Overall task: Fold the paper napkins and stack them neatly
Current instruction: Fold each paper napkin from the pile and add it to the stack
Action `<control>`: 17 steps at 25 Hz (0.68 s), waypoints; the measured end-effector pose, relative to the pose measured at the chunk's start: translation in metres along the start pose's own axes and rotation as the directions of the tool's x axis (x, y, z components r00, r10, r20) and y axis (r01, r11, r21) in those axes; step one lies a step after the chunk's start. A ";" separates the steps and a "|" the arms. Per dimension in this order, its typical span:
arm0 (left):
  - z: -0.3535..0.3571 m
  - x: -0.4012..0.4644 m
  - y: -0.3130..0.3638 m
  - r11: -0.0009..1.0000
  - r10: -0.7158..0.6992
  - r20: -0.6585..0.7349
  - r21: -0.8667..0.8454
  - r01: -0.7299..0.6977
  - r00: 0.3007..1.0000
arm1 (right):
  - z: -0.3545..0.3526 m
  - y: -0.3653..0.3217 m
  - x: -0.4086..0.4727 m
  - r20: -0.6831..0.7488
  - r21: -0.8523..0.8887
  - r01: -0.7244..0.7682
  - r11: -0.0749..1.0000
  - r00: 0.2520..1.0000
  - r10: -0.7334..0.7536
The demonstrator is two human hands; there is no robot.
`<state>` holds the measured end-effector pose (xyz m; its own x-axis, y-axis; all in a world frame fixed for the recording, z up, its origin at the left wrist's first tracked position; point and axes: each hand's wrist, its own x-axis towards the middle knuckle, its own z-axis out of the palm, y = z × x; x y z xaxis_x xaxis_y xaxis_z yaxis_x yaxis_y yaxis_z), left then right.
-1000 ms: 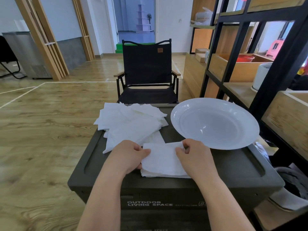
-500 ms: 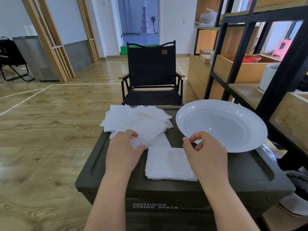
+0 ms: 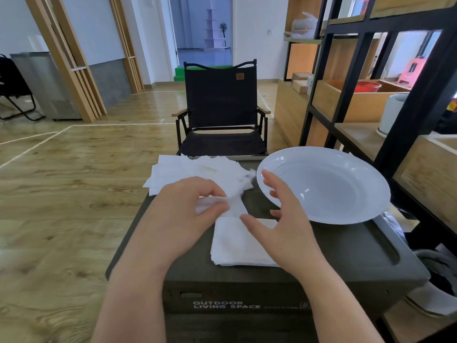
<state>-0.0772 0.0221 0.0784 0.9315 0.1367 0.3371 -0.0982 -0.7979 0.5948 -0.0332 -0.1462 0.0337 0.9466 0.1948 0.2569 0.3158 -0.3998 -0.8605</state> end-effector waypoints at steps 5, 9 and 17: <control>0.000 -0.001 0.011 0.970 -0.104 -0.046 -0.225 0.091 0.994 | -0.017 0.000 0.000 0.118 0.315 -0.107 0.943 0.990 0.073; 0.026 0.008 -0.007 0.853 -0.393 0.021 -0.366 0.373 0.919 | -0.020 0.004 0.003 0.178 0.300 -0.273 0.914 0.957 0.227; 0.048 0.009 -0.019 0.890 -0.436 0.232 -0.028 0.454 0.869 | -0.013 0.020 0.003 0.023 -0.286 -0.304 0.909 0.946 0.323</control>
<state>-0.0502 0.0109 0.0353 0.9340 0.3305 -0.1359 0.3260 -0.6321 0.7030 -0.0236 -0.1651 0.0229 0.9961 0.0755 -0.0452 0.0181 -0.6790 -0.7339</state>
